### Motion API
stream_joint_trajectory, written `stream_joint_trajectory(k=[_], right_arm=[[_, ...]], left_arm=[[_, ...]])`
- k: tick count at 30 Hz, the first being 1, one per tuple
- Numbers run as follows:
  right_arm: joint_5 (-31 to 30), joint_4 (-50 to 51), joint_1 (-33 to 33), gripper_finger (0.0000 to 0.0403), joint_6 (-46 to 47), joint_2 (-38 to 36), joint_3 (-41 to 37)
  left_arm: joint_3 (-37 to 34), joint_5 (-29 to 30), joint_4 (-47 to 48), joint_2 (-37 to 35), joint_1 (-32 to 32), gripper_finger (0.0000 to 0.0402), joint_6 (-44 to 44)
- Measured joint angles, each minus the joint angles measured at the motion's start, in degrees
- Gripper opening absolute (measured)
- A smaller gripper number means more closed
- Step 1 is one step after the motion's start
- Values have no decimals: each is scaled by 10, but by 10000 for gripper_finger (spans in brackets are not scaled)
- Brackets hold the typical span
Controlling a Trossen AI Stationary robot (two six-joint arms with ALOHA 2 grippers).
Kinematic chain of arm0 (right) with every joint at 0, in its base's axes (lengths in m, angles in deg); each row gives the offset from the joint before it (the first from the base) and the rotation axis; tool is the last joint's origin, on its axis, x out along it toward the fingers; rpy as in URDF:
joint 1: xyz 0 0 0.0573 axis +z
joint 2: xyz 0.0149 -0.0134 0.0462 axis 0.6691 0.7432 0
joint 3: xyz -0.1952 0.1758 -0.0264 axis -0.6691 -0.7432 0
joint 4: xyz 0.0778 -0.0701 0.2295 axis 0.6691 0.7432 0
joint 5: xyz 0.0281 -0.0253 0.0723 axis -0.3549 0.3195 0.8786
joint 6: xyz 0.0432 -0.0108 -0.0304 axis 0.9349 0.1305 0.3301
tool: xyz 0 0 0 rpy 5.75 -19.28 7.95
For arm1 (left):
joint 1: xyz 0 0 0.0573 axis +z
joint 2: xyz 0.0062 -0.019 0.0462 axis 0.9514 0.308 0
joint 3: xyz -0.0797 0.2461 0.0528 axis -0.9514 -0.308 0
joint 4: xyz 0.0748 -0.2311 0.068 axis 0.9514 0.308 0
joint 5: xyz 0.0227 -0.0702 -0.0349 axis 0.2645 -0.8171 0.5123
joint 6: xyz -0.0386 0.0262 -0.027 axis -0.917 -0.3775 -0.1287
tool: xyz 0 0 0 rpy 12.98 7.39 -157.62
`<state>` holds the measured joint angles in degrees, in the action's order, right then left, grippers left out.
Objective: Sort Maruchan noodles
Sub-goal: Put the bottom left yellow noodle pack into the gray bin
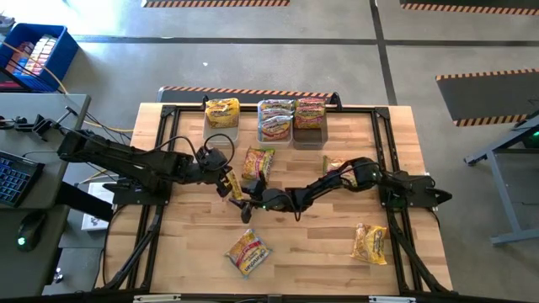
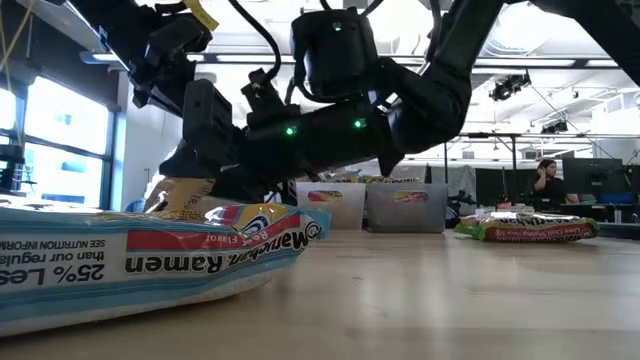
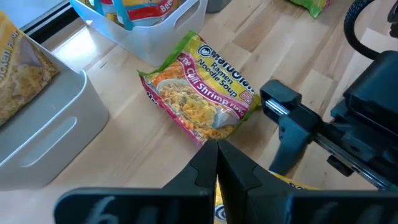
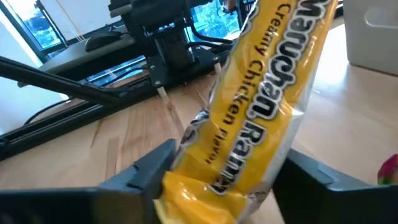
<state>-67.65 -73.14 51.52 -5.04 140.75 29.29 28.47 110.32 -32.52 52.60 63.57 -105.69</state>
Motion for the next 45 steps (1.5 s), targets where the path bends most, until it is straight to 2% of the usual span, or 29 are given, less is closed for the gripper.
stream_joint_trajectory(k=[5, 9, 13, 16, 20, 23, 29, 36, 45], right_arm=[[-3, 4, 4, 118, -33, 0, 0], [2, 22, 13, 80, -87, -8, 0], [9, 102, 16, 84, -115, -41, 0], [14, 215, 11, 99, -155, -86, 0], [34, 367, 2, 98, -223, -150, 0], [52, 436, -6, 88, -251, -178, 1], [97, 454, -18, 86, -300, -185, 1], [98, 452, -20, 90, -317, -185, 1], [105, 439, -19, 90, -331, -185, 0]], left_arm=[[0, -1, 0, -13, -2, 0, 15], [0, -6, 0, -39, -14, 1, 60], [0, -30, 0, -72, -30, 1, 116], [0, -72, -2, -91, -42, 11, 140], [0, -119, -1, -93, -58, 40, 145], [0, -120, -1, -74, -74, 69, 162], [0, -95, -26, -18, -103, 134, 212], [0, -92, -74, 26, -124, 201, 234], [0, -50, -83, 73, -127, 238, 253]])
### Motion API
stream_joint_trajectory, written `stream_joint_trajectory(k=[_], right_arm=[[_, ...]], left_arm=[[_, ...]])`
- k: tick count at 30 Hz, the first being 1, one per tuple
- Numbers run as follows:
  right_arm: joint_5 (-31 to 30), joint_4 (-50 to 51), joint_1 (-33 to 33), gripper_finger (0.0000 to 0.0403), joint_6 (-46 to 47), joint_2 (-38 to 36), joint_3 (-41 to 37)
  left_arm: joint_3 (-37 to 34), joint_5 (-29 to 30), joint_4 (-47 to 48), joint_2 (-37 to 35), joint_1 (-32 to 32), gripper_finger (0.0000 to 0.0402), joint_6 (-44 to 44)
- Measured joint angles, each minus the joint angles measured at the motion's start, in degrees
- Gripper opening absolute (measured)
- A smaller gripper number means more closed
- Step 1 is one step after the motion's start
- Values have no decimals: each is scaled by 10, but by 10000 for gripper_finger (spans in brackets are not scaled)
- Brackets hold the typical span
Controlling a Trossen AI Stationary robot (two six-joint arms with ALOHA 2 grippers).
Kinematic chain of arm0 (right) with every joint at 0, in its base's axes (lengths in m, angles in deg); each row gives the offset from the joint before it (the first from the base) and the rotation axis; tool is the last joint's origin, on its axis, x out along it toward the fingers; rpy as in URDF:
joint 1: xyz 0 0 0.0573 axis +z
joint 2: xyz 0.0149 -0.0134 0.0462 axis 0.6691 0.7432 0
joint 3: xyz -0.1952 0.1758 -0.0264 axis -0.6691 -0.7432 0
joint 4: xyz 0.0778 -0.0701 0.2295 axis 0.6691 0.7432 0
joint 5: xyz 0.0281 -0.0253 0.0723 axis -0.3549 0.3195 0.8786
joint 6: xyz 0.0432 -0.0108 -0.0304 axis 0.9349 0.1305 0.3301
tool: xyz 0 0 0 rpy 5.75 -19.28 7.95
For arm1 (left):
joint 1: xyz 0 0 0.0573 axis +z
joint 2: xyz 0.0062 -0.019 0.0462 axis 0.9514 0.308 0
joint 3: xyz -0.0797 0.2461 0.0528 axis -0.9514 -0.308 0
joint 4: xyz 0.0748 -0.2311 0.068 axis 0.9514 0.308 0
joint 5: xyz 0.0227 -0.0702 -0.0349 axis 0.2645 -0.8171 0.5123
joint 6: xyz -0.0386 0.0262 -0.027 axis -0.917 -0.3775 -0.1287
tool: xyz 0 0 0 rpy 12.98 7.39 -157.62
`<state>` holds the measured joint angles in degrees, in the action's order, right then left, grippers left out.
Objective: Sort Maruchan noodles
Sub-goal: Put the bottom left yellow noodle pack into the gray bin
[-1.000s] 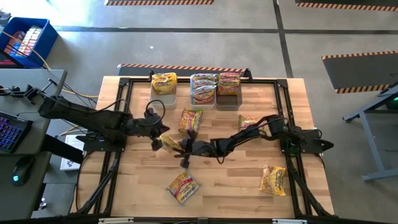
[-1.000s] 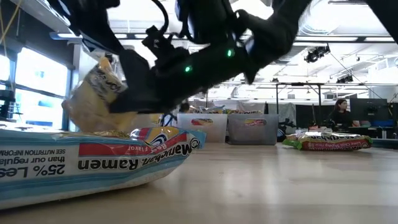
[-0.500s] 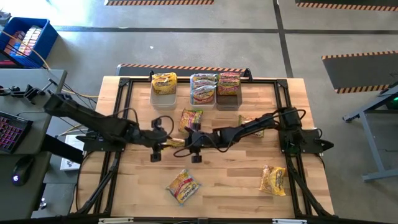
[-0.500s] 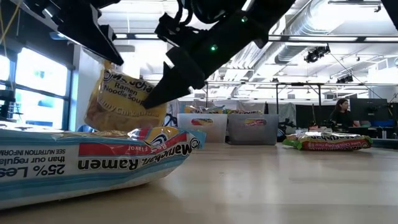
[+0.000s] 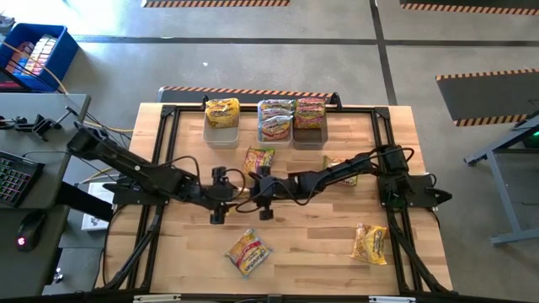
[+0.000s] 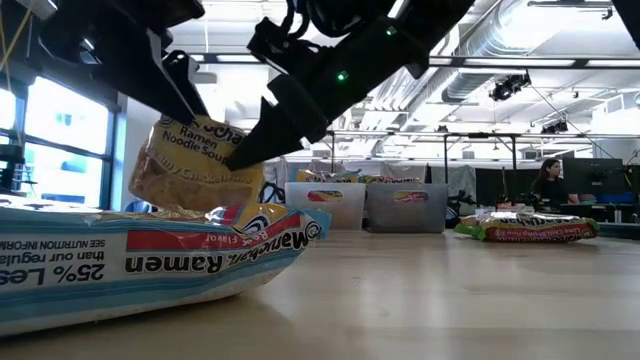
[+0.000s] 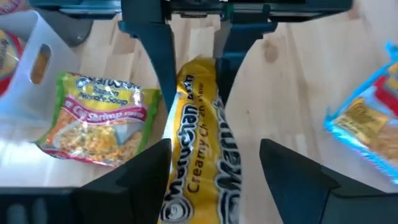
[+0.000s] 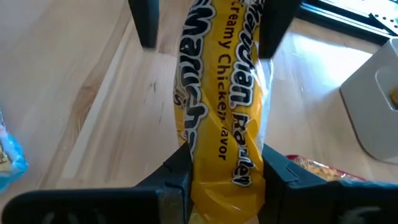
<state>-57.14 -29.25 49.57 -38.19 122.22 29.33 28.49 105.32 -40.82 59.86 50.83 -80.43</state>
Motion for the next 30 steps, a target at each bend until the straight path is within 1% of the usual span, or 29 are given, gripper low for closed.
stream_joint_trajectory(k=[3, 6, 13, 15, 21, 23, 25, 30], right_arm=[[0, -4, 0, 90, -5, 0, 0], [0, -8, 0, 90, -10, 0, 0], [4, -11, 0, 90, -10, 0, 0], [5, -9, 0, 90, -11, 0, 0], [6, -1, 0, 90, -13, 1, -1], [6, -2, 0, 90, -13, 2, -1], [6, -6, 1, 90, -12, 1, -1], [5, -8, 1, 90, -9, 1, -1]], left_arm=[[1, 8, -10, 13, 0, 239, 24], [21, 9, -9, 29, 3, 239, 35], [65, -3, 35, 85, 16, 239, 48], [71, -7, 58, 100, 22, 239, 47], [90, -8, 85, 134, 28, 237, 44], [94, -12, 92, 134, 29, 228, 43], [94, -15, 96, 133, 29, 210, 43], [94, -18, 114, 130, 30, 142, 35]])
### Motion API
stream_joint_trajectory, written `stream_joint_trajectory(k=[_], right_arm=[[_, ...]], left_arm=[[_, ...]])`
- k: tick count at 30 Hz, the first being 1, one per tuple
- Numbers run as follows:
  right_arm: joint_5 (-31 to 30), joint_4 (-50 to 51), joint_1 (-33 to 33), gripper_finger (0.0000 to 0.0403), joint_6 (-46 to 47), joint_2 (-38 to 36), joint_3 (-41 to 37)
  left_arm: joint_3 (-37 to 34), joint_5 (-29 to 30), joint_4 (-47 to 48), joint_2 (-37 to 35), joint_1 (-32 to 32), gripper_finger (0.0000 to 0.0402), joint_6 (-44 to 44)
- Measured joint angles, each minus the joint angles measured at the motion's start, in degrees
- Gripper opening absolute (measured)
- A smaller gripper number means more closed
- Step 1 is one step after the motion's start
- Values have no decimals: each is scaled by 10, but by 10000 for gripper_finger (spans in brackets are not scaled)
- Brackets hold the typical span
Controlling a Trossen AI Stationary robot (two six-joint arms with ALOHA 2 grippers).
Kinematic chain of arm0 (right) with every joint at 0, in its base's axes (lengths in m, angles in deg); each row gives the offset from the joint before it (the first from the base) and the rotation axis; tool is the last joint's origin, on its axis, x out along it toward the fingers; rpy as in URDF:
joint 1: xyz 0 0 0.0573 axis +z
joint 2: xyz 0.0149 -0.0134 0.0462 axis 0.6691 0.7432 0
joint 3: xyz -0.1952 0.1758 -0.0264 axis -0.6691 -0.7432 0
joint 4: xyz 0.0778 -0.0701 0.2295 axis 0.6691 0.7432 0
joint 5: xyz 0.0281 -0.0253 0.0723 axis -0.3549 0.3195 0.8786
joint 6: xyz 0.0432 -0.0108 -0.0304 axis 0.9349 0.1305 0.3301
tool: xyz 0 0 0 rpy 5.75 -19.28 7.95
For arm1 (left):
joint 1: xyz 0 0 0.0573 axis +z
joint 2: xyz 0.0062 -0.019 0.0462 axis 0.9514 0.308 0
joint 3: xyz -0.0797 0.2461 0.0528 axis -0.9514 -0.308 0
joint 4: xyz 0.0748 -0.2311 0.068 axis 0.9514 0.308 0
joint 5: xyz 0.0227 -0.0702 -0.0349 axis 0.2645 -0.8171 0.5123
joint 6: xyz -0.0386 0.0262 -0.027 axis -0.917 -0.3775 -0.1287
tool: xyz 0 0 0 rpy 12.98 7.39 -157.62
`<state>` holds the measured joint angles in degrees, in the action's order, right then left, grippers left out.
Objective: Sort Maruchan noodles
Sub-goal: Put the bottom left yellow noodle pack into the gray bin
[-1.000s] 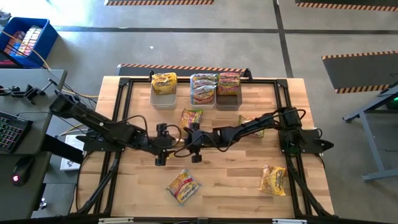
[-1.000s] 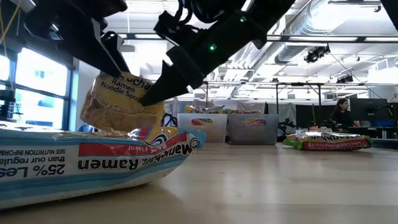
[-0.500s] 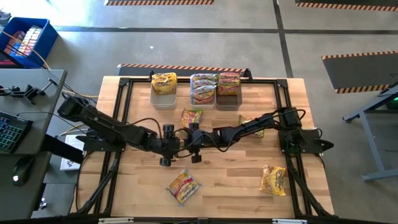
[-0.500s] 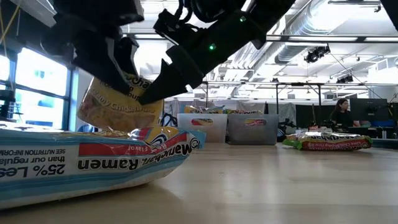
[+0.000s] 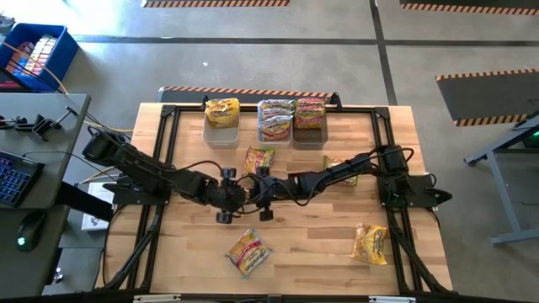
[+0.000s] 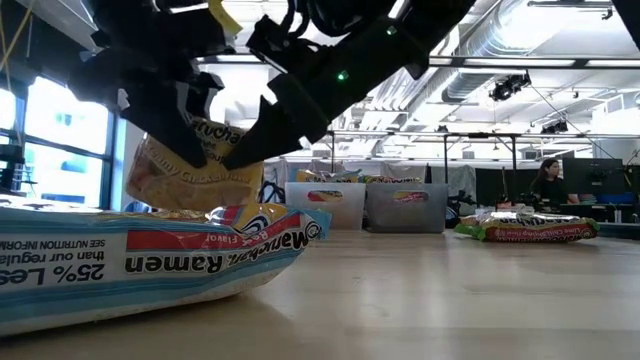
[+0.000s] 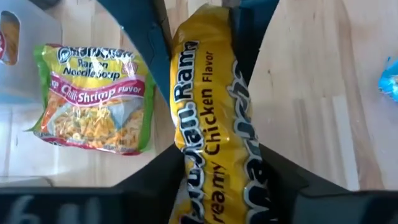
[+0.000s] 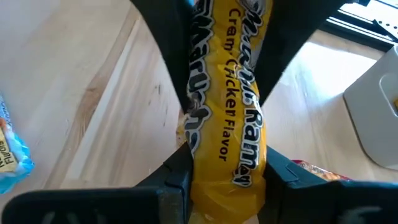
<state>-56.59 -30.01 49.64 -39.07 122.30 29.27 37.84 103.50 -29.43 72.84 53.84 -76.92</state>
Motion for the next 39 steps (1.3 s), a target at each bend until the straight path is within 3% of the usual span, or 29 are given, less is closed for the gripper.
stream_joint_trajectory(k=[5, 8, 12, 18, 22, 26, 33, 39], right_arm=[[-16, 0, 3, 99, 3, 0, 0], [-18, -3, 7, 123, -3, 0, 0], [-65, 12, 21, 167, -21, -11, 0], [-113, 135, 50, 202, -36, -81, 0], [-112, 251, 61, 175, -4, -135, 0], [-137, 273, 64, 114, 4, -176, -47], [-162, 135, 48, 8, -8, -218, -197], [-151, 22, 39, 22, -20, -233, -285]], left_arm=[[1, 14, 12, -1, 0, 91, 3], [1, 8, 26, -12, 0, 90, 9], [-1, 7, 43, -31, 0, 90, 19], [-15, 12, 48, -82, 12, 90, 42], [-43, 15, 49, -131, 47, 90, 81], [-63, -2, 39, -187, 118, 90, 143], [-67, -81, 1, -247, 294, 90, 286], [-67, -202, -43, -247, 464, 90, 397]])
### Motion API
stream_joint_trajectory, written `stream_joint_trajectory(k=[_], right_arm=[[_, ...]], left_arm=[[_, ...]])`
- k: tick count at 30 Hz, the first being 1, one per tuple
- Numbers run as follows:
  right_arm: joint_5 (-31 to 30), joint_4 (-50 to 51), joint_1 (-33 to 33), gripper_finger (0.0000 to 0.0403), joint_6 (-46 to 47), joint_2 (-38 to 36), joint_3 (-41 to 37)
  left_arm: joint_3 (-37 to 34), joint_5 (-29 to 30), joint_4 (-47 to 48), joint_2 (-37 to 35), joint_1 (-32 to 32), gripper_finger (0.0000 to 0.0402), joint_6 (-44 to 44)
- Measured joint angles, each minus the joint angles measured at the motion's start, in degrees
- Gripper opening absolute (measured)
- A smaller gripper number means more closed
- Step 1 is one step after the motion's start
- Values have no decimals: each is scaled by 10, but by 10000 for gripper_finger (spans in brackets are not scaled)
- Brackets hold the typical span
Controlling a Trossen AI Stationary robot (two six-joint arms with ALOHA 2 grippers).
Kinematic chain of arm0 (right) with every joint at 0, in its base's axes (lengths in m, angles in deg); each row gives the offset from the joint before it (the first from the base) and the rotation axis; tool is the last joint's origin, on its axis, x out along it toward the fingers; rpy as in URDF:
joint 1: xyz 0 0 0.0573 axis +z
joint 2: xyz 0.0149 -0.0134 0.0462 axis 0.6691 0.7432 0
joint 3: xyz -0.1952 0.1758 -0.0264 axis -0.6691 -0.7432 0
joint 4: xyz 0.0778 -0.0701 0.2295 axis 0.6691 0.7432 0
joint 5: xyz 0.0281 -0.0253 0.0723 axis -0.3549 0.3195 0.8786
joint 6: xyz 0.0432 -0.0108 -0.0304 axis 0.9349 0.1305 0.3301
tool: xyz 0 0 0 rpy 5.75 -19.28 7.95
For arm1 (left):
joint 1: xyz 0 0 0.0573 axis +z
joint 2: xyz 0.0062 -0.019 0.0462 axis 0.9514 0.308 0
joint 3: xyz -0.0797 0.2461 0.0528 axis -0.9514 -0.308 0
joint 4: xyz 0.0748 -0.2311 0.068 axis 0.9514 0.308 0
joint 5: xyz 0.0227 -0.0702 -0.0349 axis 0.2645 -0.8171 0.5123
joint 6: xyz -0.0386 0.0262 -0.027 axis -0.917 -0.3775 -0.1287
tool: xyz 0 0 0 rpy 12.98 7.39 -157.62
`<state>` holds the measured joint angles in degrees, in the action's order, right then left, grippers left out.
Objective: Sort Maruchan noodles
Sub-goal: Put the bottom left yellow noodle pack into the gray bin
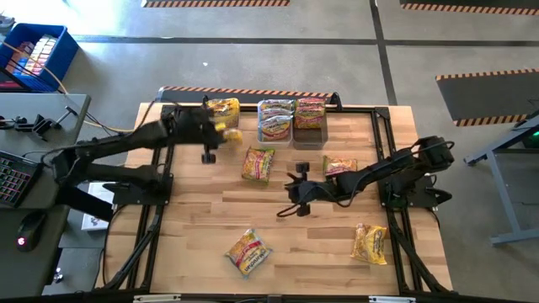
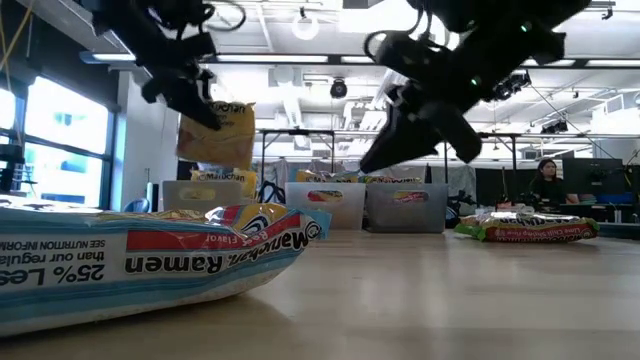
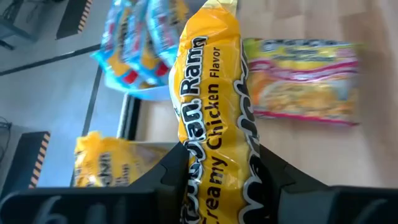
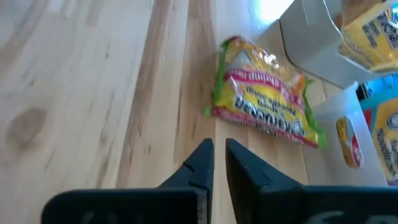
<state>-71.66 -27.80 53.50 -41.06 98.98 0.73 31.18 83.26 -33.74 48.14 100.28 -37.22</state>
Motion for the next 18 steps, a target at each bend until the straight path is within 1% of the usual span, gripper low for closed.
stream_joint_trajectory(k=[4, 8, 14, 18], right_arm=[[2, -13, -3, 21, 5, -1, -17], [4, -17, -3, 13, 3, -1, -20], [15, -31, -3, 1, -1, -1, -20], [19, -32, -2, 0, 2, -1, -20]], left_arm=[[0, -67, -21, 23, 96, 90, 35], [0, -109, -43, 55, 161, 90, 42], [0, -133, -111, 112, 209, 90, 48], [1, -137, -142, 149, 226, 90, 68]])
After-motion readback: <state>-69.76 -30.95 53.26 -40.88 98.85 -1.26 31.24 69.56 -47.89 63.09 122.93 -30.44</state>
